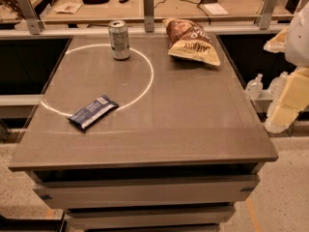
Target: Pick 7up can
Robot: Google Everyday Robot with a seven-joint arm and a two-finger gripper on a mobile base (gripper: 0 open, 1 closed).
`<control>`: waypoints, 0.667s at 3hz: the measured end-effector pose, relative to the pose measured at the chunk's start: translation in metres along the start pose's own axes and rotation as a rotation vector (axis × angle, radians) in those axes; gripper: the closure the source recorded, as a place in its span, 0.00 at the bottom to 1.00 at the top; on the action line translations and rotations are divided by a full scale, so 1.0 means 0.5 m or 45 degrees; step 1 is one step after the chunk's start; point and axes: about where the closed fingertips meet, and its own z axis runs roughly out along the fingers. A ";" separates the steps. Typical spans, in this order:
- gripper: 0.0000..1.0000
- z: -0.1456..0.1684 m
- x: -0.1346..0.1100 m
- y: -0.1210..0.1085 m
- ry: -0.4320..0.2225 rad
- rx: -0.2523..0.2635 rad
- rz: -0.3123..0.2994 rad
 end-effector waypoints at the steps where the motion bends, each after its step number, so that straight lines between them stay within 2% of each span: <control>1: 0.00 0.000 0.000 0.000 0.000 0.000 0.000; 2: 0.00 -0.005 -0.001 -0.002 -0.077 0.018 0.002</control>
Offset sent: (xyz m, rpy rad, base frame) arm 0.0006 -0.0030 0.0035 0.1451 -0.0596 0.0280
